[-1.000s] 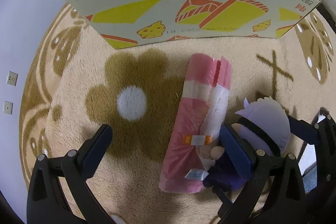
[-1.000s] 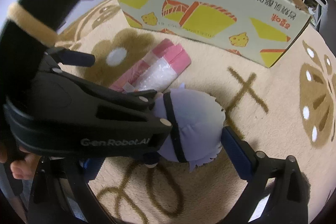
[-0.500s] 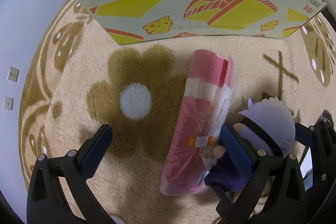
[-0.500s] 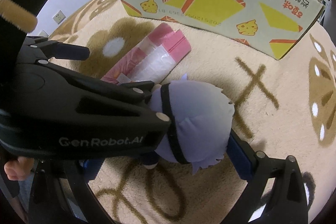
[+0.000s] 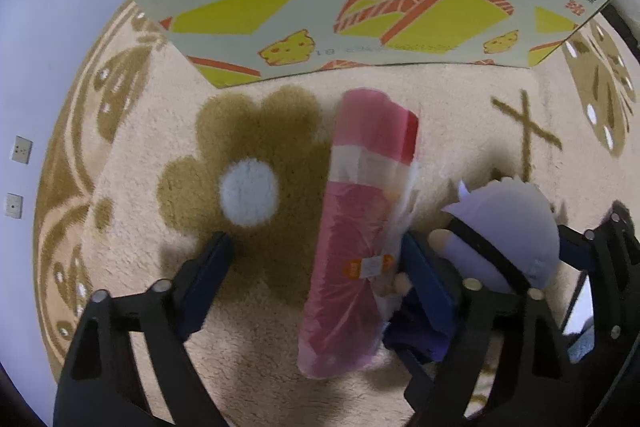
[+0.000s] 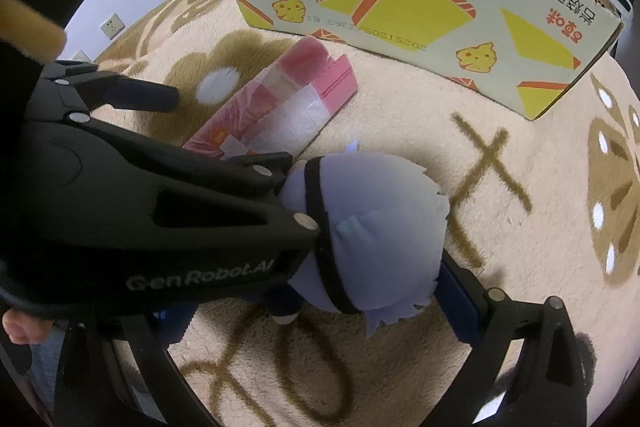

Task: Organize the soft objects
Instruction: 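Grasp the pink-and-white roll with the left tool while the right tool grasps the doll plush, then lift the roll with the left tool and the doll with the right tool over the box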

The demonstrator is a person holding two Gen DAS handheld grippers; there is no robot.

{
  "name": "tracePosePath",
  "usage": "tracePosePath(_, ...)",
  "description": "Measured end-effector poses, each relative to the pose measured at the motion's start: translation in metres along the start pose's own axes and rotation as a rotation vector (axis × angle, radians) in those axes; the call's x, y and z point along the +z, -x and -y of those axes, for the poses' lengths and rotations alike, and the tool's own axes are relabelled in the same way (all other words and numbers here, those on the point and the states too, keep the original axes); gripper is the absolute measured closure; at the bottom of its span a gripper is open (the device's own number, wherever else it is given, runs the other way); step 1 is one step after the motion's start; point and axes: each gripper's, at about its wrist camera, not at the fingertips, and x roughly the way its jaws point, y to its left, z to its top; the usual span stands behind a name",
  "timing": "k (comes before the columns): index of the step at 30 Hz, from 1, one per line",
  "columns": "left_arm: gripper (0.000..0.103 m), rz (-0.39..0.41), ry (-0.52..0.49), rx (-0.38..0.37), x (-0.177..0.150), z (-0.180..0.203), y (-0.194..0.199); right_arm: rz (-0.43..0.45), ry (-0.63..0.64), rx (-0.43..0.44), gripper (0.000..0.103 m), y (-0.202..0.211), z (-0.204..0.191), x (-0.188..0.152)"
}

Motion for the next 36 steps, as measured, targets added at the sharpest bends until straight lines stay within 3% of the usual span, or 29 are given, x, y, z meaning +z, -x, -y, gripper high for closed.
tracePosePath(11, 0.073, -0.014, -0.023, -0.050, -0.004, 0.007, 0.010, 0.022, 0.012, 0.010, 0.002, 0.010, 0.000, -0.003)
tracePosePath(19, 0.081, -0.007, -0.021, -0.038, -0.005, 0.012, 0.013, 0.021, 0.003, 0.020, 0.002, 0.015, 0.003, -0.003)
tracePosePath(25, 0.088, 0.004, -0.018, -0.036, -0.006, 0.007, 0.018, 0.032, 0.022, 0.017, 0.012, 0.018, 0.002, -0.002)
tracePosePath(36, 0.088, 0.035, 0.027, -0.039, -0.002, -0.013, 0.031, 0.084, -0.002, 0.006, 0.017, 0.033, 0.009, 0.000)
